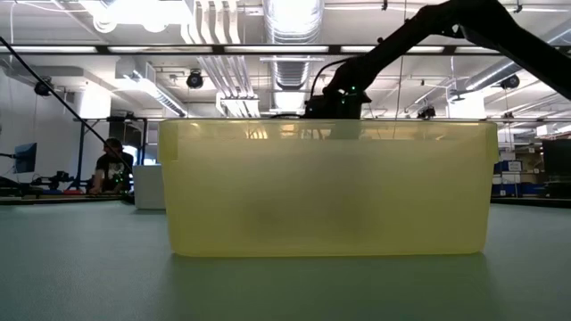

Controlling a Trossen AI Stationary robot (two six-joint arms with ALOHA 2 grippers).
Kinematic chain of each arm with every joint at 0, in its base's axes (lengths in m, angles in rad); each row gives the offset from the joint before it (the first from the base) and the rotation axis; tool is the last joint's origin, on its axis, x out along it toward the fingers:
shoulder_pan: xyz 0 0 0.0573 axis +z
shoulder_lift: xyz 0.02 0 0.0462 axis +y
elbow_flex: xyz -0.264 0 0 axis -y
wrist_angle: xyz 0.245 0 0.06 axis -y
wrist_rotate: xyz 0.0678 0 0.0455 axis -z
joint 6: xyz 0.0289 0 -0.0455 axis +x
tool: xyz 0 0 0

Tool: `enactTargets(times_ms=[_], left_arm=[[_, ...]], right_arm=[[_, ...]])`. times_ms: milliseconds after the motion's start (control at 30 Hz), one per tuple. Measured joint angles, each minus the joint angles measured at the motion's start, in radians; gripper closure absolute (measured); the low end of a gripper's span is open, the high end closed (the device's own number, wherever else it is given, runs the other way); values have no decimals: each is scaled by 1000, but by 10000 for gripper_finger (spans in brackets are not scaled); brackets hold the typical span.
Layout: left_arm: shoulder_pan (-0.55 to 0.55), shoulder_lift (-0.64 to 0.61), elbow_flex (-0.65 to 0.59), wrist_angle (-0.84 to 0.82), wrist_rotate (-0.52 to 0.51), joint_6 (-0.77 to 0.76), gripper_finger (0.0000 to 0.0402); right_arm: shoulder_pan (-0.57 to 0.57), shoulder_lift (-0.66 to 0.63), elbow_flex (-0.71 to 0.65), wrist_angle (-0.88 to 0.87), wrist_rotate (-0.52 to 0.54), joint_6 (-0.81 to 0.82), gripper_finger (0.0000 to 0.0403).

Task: Sort & place blocks by color
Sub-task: Put the orange rectangular block into the blue bin, then return to Home Position

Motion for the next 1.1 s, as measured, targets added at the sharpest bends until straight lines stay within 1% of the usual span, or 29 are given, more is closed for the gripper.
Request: enactTargets(times_ms=[100, 267, 533, 667, 733, 867, 967, 1100], left_arm=[[0, 0, -3, 1, -8, 0, 285], [0, 0, -10, 0, -22, 1, 285], [0, 0, -11, 0, -22, -2, 285], [0, 0, -10, -4, -22, -7, 285], [0, -1, -12, -9, -21, -10, 285], [0, -9, -14, -58, -20, -93, 285], [0, -19, -14, -125, -13, -152, 285], [0, -33, -15, -224, 48, -215, 285]], right_arm=[[2, 3, 0, 1, 26, 0, 287], [2, 3, 0, 4, 31, 0, 280], [2, 3, 0, 2, 28, 4, 225], [2, -15, -1, -9, 24, 5, 211], [3, -38, -2, -13, 24, 7, 210], [17, -108, -2, -11, 24, 7, 215], [38, -170, -2, 0, 28, 7, 221], [88, -255, -2, 21, 62, 5, 229]])
